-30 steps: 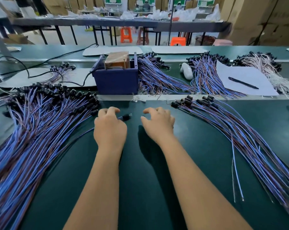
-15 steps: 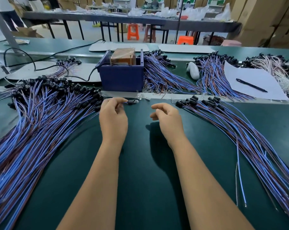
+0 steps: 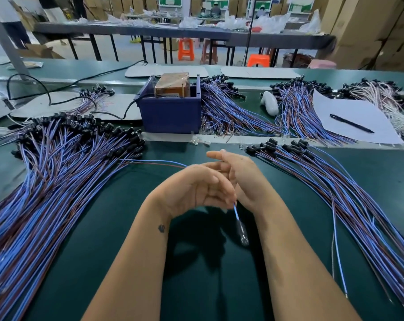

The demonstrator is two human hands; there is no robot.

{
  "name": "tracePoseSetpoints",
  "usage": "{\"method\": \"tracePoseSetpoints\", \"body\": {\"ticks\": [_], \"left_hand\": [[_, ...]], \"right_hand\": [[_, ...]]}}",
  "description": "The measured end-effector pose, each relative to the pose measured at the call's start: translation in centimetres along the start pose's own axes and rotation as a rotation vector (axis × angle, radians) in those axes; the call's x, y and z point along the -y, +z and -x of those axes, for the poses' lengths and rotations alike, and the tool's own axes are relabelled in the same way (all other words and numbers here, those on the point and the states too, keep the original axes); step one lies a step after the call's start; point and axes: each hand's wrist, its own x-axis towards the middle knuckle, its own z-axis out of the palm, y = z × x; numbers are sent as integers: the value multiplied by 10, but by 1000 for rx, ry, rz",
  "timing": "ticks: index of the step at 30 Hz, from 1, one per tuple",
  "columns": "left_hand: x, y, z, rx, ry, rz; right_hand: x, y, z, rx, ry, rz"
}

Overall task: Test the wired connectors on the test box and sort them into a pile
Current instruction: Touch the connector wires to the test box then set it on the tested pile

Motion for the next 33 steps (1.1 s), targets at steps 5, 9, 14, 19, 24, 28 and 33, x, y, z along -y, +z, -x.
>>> {"method": "tracePoseSetpoints", "body": {"ticks": [5,9,14,19,24,28,33], "left_hand": [[1,6,1,50,-189,-147],[0,0,5,-30,-212,-107],[-3,-9,5,-354,-208,-115],[-4,-19,-5,-852,-29,200],[0,-26,-4,-982,84,132],[4,-28,-4,-1029,115,-5],[8,-28,-11,-1058,84,-182]], "right_hand": [[-2,9,5,73,-15,-149],[-2,9,6,94,-57,-179],[-3,1,4,118,-126,-239],[-7,4,-2,-23,-179,-100],[-10,12,-2,-52,-147,171],[-9,19,-1,-59,-136,177],[-9,26,2,-73,-175,315]]}}
